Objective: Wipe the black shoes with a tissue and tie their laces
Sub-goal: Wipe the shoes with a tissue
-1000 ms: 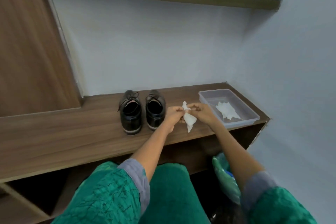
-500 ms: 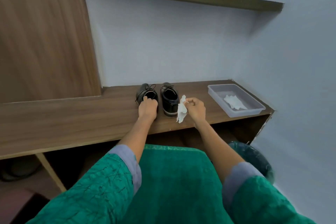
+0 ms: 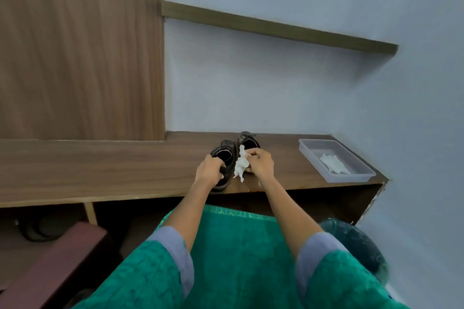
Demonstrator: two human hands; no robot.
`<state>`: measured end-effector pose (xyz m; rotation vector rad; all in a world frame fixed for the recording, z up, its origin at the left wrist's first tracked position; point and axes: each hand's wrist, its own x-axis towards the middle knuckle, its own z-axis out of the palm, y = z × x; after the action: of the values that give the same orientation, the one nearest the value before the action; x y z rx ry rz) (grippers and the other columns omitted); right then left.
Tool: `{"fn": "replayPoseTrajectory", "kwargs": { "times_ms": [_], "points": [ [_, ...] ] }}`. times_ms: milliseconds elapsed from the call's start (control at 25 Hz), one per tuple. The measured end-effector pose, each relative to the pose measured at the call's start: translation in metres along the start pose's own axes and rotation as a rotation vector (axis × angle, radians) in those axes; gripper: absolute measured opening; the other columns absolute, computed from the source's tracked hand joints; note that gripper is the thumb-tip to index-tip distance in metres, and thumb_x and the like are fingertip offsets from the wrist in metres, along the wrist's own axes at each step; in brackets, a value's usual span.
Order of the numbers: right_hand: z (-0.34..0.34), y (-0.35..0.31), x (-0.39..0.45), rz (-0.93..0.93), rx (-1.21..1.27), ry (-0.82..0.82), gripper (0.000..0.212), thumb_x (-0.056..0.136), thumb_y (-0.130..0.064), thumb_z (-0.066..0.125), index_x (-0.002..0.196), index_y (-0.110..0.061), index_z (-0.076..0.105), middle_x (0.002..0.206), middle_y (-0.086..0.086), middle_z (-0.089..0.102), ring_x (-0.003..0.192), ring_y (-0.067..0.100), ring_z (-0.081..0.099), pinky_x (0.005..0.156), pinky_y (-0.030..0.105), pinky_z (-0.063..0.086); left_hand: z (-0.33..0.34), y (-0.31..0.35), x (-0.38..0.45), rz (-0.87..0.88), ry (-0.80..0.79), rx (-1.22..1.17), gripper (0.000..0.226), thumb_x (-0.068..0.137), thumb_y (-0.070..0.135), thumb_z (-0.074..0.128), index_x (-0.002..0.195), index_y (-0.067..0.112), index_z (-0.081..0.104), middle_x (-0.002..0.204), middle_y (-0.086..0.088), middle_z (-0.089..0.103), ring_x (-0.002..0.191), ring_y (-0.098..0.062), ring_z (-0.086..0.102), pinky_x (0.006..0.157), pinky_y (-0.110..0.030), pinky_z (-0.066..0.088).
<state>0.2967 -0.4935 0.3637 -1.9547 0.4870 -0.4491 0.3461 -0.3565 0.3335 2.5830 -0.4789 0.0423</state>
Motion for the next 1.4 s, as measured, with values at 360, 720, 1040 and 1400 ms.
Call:
{"fn": "replayPoseTrajectory", "kwargs": {
  "times_ms": [360, 720, 1040, 1400],
  "points": [
    [0.023, 0.024, -0.006, 0.088, 0.078, 0.032, 0.038, 0.088, 0.007, 0.044, 0.114, -0.009, 0.066, 0.109, 0.01, 0.068, 0.082, 0.029, 0.065, 0.072, 0.033, 0.057, -0.016, -0.03, -0.006, -0.004, 0.04, -0.308, 0.031, 0.077, 0.009, 0.072, 0.108, 0.014, 0.07, 0.113, -0.004, 0.069, 0.109, -0.02, 0.06, 0.096, -0.032, 0.045],
    [0.086, 0.017, -0.039, -0.519, -0.384, -0.322, 0.039, 0.095, -0.001, 0.039, 0.133, -0.003, 0.049, 0.142, 0.015, 0.041, 0.133, 0.025, 0.038, 0.11, 0.024, 0.027, -0.01, -0.06, -0.03, -0.232, 0.092, -0.893, 0.024, 0.082, -0.001, 0.064, 0.105, 0.001, 0.067, 0.098, -0.007, 0.067, 0.1, -0.019, 0.057, 0.075, -0.013, 0.044],
    [0.075, 0.015, -0.023, -0.762, -0.616, -0.346, 0.029, 0.091, -0.003, 0.053, 0.118, -0.003, 0.064, 0.122, 0.015, 0.063, 0.116, 0.028, 0.057, 0.099, 0.031, 0.042, -0.008, -0.077, -0.026, -0.29, 0.12, -0.929, 0.036, 0.085, -0.003, 0.06, 0.121, 0.001, 0.06, 0.125, -0.012, 0.061, 0.12, -0.021, 0.052, 0.093, -0.021, 0.037],
    [0.099, 0.014, -0.032, -0.728, -0.635, -0.374, 0.042, 0.093, 0.0, 0.041, 0.135, -0.006, 0.049, 0.14, 0.014, 0.047, 0.131, 0.025, 0.042, 0.108, 0.031, 0.033, -0.017, -0.083, -0.021, -0.195, 0.174, -0.667, 0.02, 0.085, 0.007, 0.062, 0.103, 0.006, 0.069, 0.094, -0.005, 0.066, 0.091, -0.015, 0.057, 0.079, -0.026, 0.041]
  ]
}}
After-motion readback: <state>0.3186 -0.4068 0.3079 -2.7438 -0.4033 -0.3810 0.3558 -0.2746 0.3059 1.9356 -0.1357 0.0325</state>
